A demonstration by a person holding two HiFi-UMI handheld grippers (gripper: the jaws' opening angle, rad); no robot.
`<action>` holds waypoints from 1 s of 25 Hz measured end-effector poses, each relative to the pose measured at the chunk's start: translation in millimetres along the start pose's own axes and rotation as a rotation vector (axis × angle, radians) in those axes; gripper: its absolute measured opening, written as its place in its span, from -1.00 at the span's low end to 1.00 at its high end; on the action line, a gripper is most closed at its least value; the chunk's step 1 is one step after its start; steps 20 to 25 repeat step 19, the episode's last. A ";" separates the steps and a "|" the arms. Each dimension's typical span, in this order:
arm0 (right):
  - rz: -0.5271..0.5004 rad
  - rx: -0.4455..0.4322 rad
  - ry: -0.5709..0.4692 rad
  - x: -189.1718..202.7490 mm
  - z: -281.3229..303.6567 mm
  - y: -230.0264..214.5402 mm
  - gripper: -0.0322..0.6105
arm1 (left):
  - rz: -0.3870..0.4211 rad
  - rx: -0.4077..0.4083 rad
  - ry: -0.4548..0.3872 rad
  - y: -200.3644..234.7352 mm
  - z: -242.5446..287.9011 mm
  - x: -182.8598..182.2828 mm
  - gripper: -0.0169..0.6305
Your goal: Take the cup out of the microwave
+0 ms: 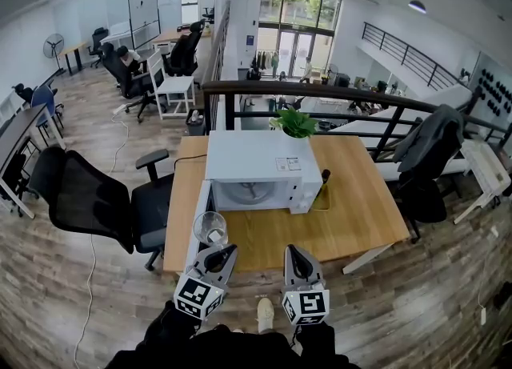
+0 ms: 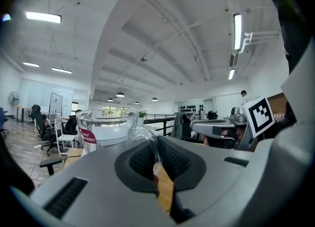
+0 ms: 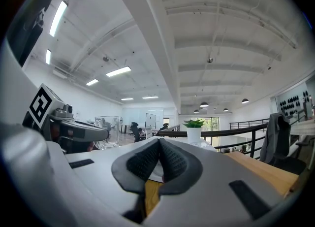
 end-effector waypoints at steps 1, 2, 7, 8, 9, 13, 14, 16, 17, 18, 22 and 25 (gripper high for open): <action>-0.001 0.000 0.000 0.0 0.4 0.2 -0.86 | 0.000 0.000 0.000 0.6 0.2 0.0 -0.87; -0.001 0.000 0.000 -0.3 0.5 0.2 -0.86 | -0.001 0.000 -0.001 0.9 0.4 -0.1 -0.87; 0.001 0.005 -0.002 -1.0 0.8 -0.2 -0.86 | -0.004 0.005 -0.002 1.1 0.4 0.4 -0.87; 0.002 0.006 -0.002 -1.0 0.8 0.1 -0.86 | -0.005 0.005 -0.003 1.4 0.0 0.4 -0.87; 0.003 0.006 -0.003 -1.1 0.8 0.5 -0.86 | -0.005 0.005 -0.004 1.5 -0.4 0.2 -0.87; 0.002 0.004 -0.004 -0.5 1.4 0.6 -0.86 | -0.008 0.001 -0.009 2.3 0.1 0.1 -0.87; 0.002 0.004 -0.005 -0.4 1.6 0.2 -0.86 | -0.008 0.002 -0.010 2.3 0.7 0.1 -0.87; 0.000 0.004 -0.006 -0.3 1.8 -0.9 -0.86 | -0.008 0.002 -0.010 1.9 1.7 0.2 -0.87; -0.001 0.004 -0.006 -0.2 1.8 -1.4 -0.86 | -0.007 0.003 -0.010 1.6 2.0 0.5 -0.87; -0.002 0.004 -0.005 0.0 1.6 -1.9 -0.86 | -0.005 0.003 -0.009 1.2 2.3 0.9 -0.87; -0.004 0.004 -0.005 0.2 1.5 -2.3 -0.86 | -0.004 0.004 -0.008 0.8 2.6 1.3 -0.87; -0.004 0.004 -0.005 0.2 1.5 -2.3 -0.86 | -0.004 0.004 -0.008 0.8 2.6 1.3 -0.87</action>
Point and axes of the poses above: the fingertips, and each gripper's own axes: z forward along the fingers, y to its left, x out of its underside, the point moved 8 cm from there along -z, backward along the fingers, and after that the axes turned 13 degrees about -z, right-handed, at the moved point
